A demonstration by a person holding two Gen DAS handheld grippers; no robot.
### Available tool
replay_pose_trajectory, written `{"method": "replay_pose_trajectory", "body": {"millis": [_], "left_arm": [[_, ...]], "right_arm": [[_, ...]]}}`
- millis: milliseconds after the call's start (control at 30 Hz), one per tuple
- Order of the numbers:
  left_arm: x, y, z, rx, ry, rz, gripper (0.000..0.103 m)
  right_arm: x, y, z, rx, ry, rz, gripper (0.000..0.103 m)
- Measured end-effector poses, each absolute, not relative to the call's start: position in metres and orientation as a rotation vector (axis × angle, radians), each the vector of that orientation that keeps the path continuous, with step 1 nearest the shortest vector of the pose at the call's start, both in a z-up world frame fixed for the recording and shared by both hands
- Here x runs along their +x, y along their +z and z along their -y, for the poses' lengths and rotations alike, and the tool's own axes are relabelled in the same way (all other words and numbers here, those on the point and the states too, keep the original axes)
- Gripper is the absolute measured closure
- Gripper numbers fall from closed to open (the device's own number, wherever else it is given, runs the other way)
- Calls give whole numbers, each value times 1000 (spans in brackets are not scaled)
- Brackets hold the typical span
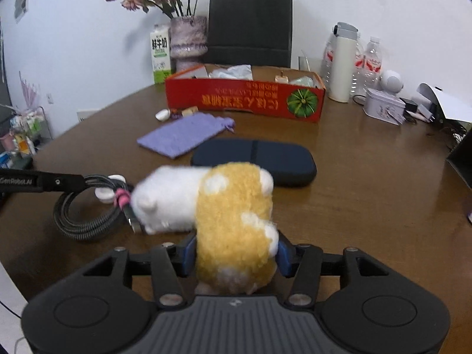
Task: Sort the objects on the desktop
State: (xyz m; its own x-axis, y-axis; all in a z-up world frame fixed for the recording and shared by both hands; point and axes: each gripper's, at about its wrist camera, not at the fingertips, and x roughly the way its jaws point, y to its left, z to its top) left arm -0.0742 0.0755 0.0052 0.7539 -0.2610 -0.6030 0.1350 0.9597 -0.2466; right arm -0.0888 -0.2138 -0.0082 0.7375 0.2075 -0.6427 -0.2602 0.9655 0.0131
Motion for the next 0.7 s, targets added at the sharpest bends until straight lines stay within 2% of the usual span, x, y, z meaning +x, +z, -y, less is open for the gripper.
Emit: {"method": "replay_pose_trajectory", "body": {"millis": [67,100,133,233,333,433,467,500,533,567,600,667,700], "left_arm": [[-74,5,-73,-173,-208,-673,89],[-73,4,-70,-148,-206,-674,80],[-71,3,-67,-123,-199,-677,65],[-72,-2,-61,-64,-197,-649,48],[-68,-4,-58,-50,-204,-638,35],[-62,-5,-56,-46,-218,-640,30],[-60,-6,-56,-49,-217,-639,30],[-60,-6,-56,-50,-216,-638,36],[-60,-5,-57,-62,-218,-632,59],[-60,-4,-59,-92,-248,-635,73],[-60,-2,-59,-113,-267,-647,83],[-63,-1,-55,-95,-263,-644,88],[-65,-1,-53,-86,-253,-639,89]], "right_arm": [[-90,-12,213,-104,249,-699,38],[-90,-15,212,-114,246,-704,36],[-91,-15,214,-110,248,-694,36],[-89,-16,217,-107,259,-690,32],[-89,-17,219,-105,256,-682,29],[-89,-19,222,-92,262,-678,29],[-88,-19,223,-88,261,-678,30],[-87,-18,222,-87,260,-677,31],[-87,-18,222,-86,261,-674,32],[-88,-19,221,-85,262,-672,34],[-88,-18,220,-80,266,-670,42],[-88,-17,219,-78,274,-663,51],[-88,-16,217,-83,264,-659,52]]}}
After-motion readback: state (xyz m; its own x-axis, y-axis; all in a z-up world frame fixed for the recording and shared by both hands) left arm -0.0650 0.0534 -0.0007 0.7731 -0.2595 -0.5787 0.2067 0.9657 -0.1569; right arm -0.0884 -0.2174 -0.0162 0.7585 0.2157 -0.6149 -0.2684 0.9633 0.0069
